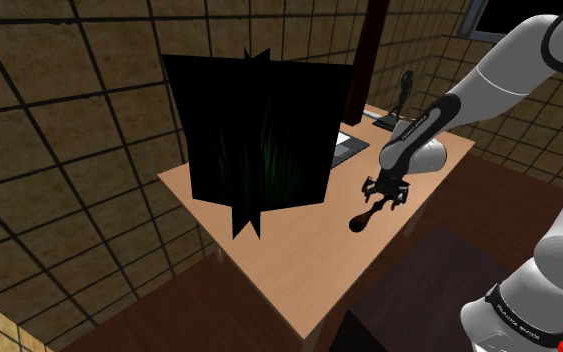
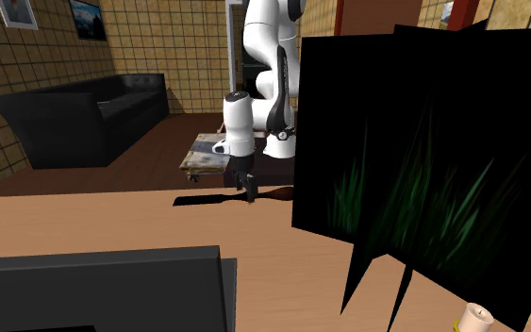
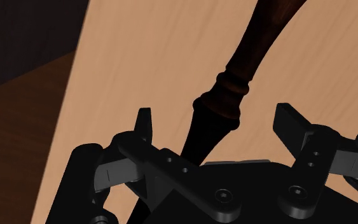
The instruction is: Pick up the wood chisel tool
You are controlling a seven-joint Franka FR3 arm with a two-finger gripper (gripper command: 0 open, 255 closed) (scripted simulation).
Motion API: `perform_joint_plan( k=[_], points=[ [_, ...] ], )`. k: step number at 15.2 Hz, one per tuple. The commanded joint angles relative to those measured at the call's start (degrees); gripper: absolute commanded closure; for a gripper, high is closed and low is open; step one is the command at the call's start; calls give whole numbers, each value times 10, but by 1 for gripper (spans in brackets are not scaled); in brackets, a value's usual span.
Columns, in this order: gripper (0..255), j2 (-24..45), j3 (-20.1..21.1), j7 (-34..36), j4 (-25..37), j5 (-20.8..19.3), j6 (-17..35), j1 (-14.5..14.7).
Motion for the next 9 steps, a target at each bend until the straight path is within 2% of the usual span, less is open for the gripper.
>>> perform_joint_plan(
  k=[1,3,4,9],
  points=[
    [0,21,3,-4,4,4,18,-2],
    [0,21,3,-4,3,4,18,-2],
    [255,22,3,-4,4,4,18,-3],
    [255,22,3,-4,3,4,19,-2]
  ],
)
